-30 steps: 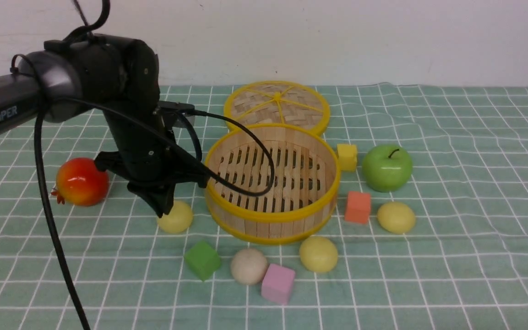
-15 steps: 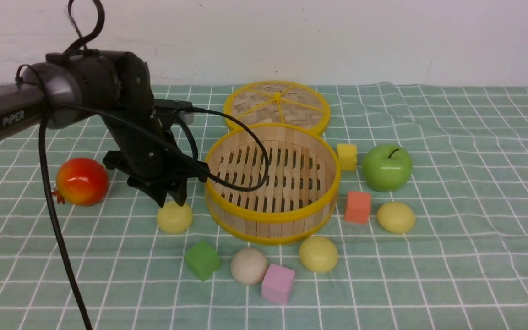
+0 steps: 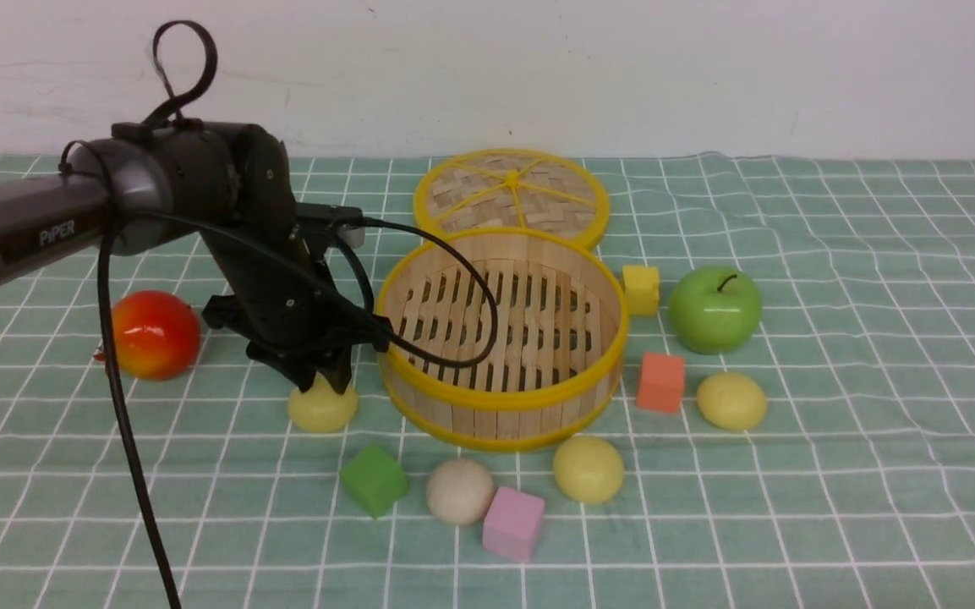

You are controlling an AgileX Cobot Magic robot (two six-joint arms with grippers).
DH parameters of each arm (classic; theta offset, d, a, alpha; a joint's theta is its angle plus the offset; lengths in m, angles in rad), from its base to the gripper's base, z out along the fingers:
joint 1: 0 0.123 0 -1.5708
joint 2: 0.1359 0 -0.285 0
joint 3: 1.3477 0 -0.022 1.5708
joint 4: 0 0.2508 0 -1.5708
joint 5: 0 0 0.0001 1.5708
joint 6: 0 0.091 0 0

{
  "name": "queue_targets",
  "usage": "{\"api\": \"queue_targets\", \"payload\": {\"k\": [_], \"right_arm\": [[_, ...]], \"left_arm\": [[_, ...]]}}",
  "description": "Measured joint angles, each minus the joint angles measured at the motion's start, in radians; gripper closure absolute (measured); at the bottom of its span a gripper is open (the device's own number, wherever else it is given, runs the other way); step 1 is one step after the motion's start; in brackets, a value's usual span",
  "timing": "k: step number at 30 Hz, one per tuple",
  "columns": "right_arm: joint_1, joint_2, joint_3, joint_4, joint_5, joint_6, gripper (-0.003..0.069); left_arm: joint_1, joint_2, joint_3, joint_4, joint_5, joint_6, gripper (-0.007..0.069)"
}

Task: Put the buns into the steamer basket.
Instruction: Use the left arm to grab a steamed stuffed bun, then use the left arm to put the steamed stuffed bun into the steamer

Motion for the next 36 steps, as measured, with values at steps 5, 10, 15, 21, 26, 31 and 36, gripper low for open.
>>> {"api": "queue_targets", "payload": {"k": [5, 10, 15, 21, 26, 31, 36], "right_arm": [[0.000, 0.000, 0.000, 0.000, 0.000, 0.000, 0.0419], [0.000, 0.000, 0.000, 0.000, 0.000, 0.000, 0.0419], [0.000, 0.000, 0.000, 0.000, 0.000, 0.000, 0.0419], [0.000, 0.000, 0.000, 0.000, 0.000, 0.000, 0.0419], [0.000, 0.000, 0.000, 0.000, 0.000, 0.000, 0.0419], [0.000, 0.000, 0.000, 0.000, 0.000, 0.000, 0.0419], [0.000, 0.000, 0.000, 0.000, 0.000, 0.000, 0.0419]], "left_arm": [[0.000, 0.007, -0.002, 0.001, -0.002, 0.000, 0.0380], [0.000, 0.002, -0.003, -0.002, 0.020, 0.000, 0.0545], [0.000, -0.065, -0.010, -0.003, 0.052, 0.000, 0.0638], [-0.055, -0.198, -0.099, -0.005, 0.074, 0.011, 0.0638], [-0.154, -0.184, -0.201, -0.021, 0.042, 0.035, 0.0638], [-0.193, -0.060, -0.232, 0.037, -0.063, 0.040, 0.0638], [-0.191, 0.045, -0.232, 0.150, -0.132, 0.040, 0.0624]]}}
